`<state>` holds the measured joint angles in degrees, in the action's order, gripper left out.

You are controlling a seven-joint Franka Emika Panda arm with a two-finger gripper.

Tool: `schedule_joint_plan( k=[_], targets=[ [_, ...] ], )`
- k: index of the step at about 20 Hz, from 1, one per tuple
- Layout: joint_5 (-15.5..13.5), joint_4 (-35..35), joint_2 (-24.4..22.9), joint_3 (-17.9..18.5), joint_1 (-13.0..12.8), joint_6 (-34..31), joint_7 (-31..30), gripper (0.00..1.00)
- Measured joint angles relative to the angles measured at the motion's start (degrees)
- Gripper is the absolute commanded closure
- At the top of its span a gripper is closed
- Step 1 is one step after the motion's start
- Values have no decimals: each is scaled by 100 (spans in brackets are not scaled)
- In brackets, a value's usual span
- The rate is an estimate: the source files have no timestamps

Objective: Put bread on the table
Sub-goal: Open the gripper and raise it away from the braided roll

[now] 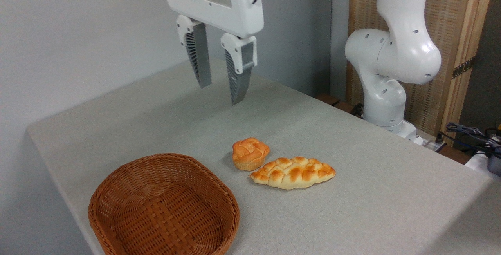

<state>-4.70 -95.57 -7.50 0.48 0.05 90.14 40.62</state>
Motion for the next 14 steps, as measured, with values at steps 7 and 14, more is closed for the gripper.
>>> schedule_joint_plan(
  k=[7,14],
  targets=[
    [-2,225,391,0,2,-2,-28,0],
    [-2,259,414,1,11,-4,-29,0]
  ],
)
